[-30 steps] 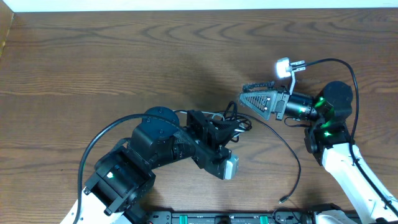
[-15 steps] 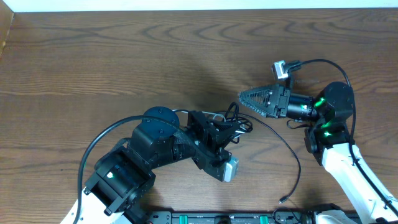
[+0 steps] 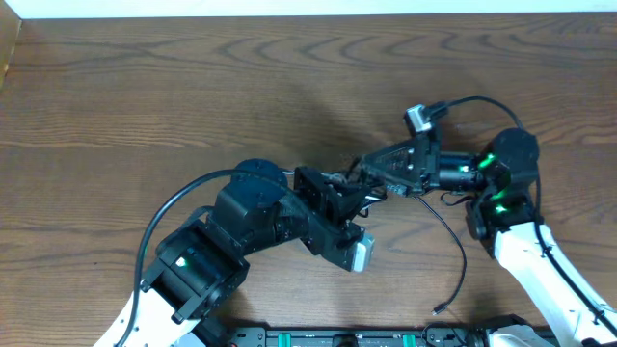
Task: Untangle cables
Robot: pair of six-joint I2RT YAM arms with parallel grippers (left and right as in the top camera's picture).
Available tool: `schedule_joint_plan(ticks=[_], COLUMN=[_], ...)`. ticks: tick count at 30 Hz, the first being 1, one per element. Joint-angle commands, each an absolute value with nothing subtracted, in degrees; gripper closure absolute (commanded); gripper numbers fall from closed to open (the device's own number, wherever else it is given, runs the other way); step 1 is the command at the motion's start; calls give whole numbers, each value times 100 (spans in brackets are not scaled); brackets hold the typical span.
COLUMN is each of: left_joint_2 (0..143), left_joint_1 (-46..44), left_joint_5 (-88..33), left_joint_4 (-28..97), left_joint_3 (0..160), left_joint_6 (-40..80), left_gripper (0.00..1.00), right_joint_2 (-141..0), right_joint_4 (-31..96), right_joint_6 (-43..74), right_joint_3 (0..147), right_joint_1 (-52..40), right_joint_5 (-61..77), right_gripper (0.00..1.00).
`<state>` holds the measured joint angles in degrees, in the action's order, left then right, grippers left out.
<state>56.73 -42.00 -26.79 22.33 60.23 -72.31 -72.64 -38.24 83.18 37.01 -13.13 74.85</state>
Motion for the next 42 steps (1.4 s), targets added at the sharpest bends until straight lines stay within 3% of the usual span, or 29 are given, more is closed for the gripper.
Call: schedule_joint_plan(ticks=[1,12,15,17,20,24,30,33,42], left_joint_2=[5690,5690,5690,5690,5690,5690,5690,5690,5690], left_joint_1=[-4182,-4182,-4182,-4182,-4182,-4182,-4182,-4182,-4182], left_joint_5=[-2779,-3111,-3114,-3118,-3190,-3308,-3306,-3306,-3304], left_joint_4=[2038,1806,1809,1806,1780,1780,1785,1785,1796], left_joint_3=[6023,6023,6023,6023,6023,6023,6023,6023,6023], left_joint_6=[-7354,-7373,-7371,-7371,-7373,-7371,-7371,-7369,-7365], left_gripper=[93,93,92,93,92,93,93,92,93], right_joint_2=[-7266,-7266,-7266,-7266,-7266,-7266,-7266,-7266,-7266], right_joint_4=[-3839,-3642,-3627,-3627,-3623,-3625,-3623,-3623,-3623], right_joint_6=[8370,8193,8053,8042,7913,7734,7463,7347,7046], right_joint_3=[3778,3778,3778,3778,3778,3778,3778,3778,3778], right_joint_1=[-1468,-1500,-1500,-1500,-1500,-1500,-1500,-1500,-1500], right_joint_5=[7332,7148,7039,6967,6840,6735,6613,6543,6396], right_gripper=[1,11,20,28,52,76,93,99,99])
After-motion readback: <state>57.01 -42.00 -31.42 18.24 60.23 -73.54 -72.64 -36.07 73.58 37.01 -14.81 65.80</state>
